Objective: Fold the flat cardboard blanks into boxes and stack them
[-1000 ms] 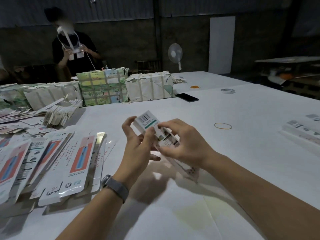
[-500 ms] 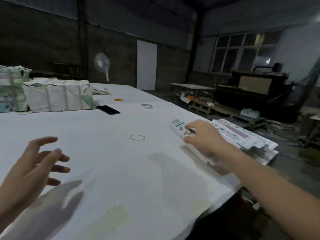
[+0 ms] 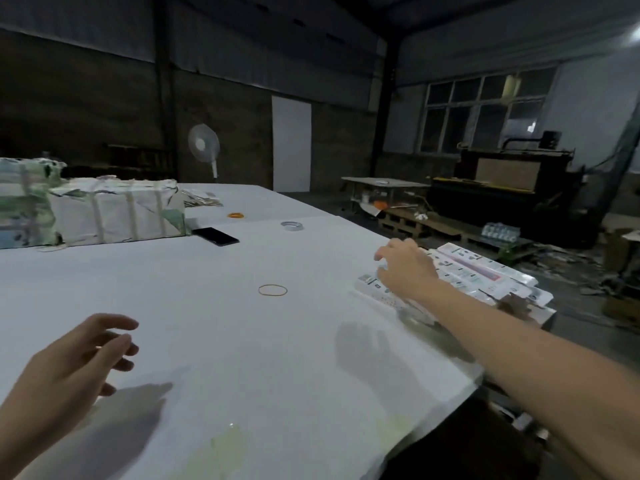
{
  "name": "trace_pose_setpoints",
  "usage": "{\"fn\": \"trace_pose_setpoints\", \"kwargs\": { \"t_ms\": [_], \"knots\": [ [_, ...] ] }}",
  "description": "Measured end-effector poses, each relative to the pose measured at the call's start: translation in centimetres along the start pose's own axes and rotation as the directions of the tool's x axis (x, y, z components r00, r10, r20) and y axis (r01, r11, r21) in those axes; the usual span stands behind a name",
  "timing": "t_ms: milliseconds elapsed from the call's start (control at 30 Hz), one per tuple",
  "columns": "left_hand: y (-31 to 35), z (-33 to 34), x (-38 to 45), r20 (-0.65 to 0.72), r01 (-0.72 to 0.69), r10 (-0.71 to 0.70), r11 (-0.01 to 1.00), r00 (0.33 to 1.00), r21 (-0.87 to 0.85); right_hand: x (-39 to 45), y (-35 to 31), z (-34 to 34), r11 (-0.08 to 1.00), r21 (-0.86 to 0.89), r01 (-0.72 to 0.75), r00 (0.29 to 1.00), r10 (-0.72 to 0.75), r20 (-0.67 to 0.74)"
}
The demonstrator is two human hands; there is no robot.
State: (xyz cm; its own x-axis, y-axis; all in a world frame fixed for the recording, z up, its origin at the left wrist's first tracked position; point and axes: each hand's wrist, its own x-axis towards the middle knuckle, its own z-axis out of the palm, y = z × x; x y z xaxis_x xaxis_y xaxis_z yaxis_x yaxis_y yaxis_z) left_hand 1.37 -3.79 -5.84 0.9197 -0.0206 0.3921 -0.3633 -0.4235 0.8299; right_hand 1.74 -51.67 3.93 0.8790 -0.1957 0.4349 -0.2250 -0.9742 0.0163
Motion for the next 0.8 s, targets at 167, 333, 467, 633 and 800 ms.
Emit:
{"fn": "trace_pose_setpoints", "kwargs": {
  "t_ms": [167,333,467,633,800],
  "knots": [
    [1.9,0.2,-0.8,0.067,-0.051,0.037,0.974,0.997,0.22,-2.4,-13.4,-0.1,0.893,0.394,0.216,0.972,-0.235,0.0],
    [2.7,-0.4,-0.8,0.117,-0.055,0.004,0.895,0.993,0.443,-5.7,-26.1,0.4,0.614,0.738,0.281,0.923,-0.384,-0.033],
    [2.9,-1.0,-0.9,0.11,0.01,-0.091,0.811,0.99,0.585,-8.9,-31.1,3.2,0.468,0.78,0.417,0.846,-0.512,-0.145],
    [3.5,-1.5,-0.7,0.036,0.072,-0.132,0.727,0.991,0.683,-8.7,-30.9,5.6,0.367,0.817,0.444,0.83,-0.512,-0.221],
    [3.4,-6.5,0.5,-0.231,0.271,-0.142,0.544,0.963,0.794,-8.8,-31.3,5.9,0.31,0.852,0.423,0.824,-0.523,-0.219]
  ]
}}
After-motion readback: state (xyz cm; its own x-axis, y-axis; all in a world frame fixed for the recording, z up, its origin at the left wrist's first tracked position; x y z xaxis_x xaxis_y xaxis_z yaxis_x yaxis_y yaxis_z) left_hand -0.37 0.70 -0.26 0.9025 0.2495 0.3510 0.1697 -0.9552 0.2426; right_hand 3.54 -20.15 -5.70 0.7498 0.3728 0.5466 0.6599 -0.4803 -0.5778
